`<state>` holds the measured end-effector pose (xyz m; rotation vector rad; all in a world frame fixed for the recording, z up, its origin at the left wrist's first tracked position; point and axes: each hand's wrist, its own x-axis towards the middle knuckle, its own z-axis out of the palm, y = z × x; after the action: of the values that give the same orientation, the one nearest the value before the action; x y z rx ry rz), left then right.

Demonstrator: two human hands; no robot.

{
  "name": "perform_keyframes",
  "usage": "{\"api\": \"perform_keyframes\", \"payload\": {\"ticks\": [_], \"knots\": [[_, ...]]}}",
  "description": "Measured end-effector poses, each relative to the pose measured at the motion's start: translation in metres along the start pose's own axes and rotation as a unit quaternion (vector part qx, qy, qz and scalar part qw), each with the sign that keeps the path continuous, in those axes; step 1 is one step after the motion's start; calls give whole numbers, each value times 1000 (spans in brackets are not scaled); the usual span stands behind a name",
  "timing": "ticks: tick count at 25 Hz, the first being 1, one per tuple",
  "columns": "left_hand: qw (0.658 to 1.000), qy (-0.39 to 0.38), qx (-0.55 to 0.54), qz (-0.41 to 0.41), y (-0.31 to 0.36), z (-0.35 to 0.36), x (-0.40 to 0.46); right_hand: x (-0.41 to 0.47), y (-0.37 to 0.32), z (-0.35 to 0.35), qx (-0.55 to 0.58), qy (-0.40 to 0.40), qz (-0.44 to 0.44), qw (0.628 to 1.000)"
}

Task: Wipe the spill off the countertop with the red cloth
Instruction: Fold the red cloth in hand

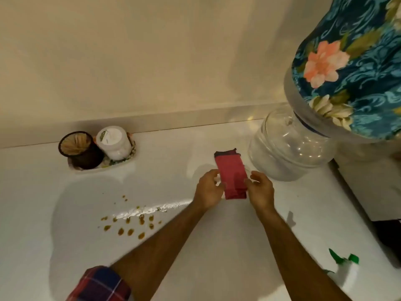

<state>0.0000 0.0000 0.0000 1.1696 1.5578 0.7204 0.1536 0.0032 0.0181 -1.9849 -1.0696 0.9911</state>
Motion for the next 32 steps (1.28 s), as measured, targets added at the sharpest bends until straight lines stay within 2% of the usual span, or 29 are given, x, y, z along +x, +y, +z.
{"api": "perform_keyframes", "payload": {"ticks": [4,7,12,17,21,24,26,28,29,32], "knots": [[1000,6,-9,-15,5,20,23,22,2,21,9,-19,57,998],[999,19,-34,-29,3,28,34,34,6,26,17,-8,66,998],[996,-12,-63,-58,11,25,28,34,1,21,46,-31,103,993],[989,-3,-132,-67,12,20,2,-2,-12,12,76,-81,27,993],[982,-5,-185,-41,24,2,-43,-34,-25,-14,134,-80,12,988],[985,1,-173,-16,33,-18,-82,-64,-21,-25,123,-68,13,990],[989,-12,-148,6,35,-33,-108,-93,-21,-27,91,-64,-36,993],[991,-31,-125,22,35,-47,-133,-122,-27,-22,66,-107,-100,987],[992,-37,-115,32,33,-54,-145,-137,-30,-18,74,-146,-100,982],[993,-64,-78,67,23,-75,-182,-179,-30,-2,180,-250,43,951]]}}
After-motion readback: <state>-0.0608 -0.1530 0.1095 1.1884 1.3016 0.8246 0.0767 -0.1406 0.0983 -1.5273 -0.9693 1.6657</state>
